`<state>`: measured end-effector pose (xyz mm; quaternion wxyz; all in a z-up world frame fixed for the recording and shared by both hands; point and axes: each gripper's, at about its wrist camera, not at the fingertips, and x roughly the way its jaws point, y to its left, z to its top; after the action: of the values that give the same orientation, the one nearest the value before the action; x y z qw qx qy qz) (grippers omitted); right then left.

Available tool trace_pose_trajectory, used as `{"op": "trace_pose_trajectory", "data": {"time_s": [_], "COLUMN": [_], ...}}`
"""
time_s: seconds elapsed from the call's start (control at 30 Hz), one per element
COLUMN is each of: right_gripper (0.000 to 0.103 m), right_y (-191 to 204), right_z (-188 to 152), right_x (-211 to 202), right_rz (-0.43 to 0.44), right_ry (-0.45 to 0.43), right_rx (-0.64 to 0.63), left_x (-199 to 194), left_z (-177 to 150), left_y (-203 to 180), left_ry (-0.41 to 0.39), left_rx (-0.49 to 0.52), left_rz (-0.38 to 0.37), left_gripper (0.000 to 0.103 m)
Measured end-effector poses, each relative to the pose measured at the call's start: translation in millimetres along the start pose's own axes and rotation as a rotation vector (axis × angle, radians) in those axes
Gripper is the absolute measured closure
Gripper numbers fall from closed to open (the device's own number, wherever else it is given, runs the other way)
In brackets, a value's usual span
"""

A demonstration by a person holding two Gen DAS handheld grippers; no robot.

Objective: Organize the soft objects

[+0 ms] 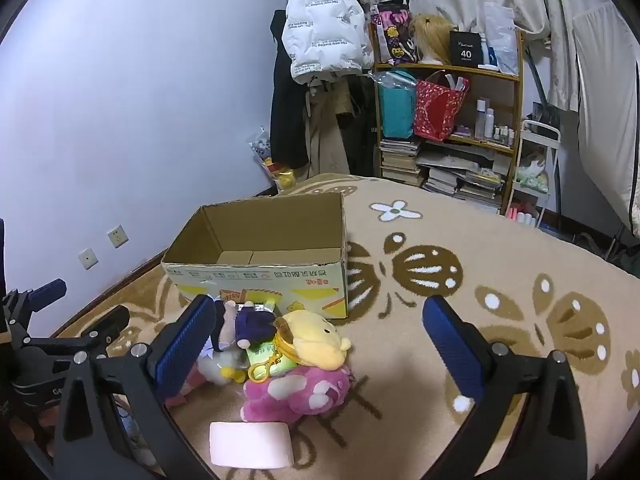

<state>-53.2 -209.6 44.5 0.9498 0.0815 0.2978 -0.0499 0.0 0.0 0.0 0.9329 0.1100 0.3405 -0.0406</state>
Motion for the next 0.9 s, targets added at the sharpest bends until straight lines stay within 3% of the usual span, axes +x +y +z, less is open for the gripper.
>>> {"op": "trace_pose_trajectory", "data": {"time_s": [0.9], "right_gripper": [0.0], "right_y": [-1], "right_z": [0], "right_x": [4], "right_rz": [0.014], "right_ry": [0.012], "right_rx": [0.01], "left_x": [1], "left_z": [-2], "left_y": [2], "left_ry": [-0.006], "left_rx": [0.01], "left_rz": [0.014], "left_gripper": [0.0]}}
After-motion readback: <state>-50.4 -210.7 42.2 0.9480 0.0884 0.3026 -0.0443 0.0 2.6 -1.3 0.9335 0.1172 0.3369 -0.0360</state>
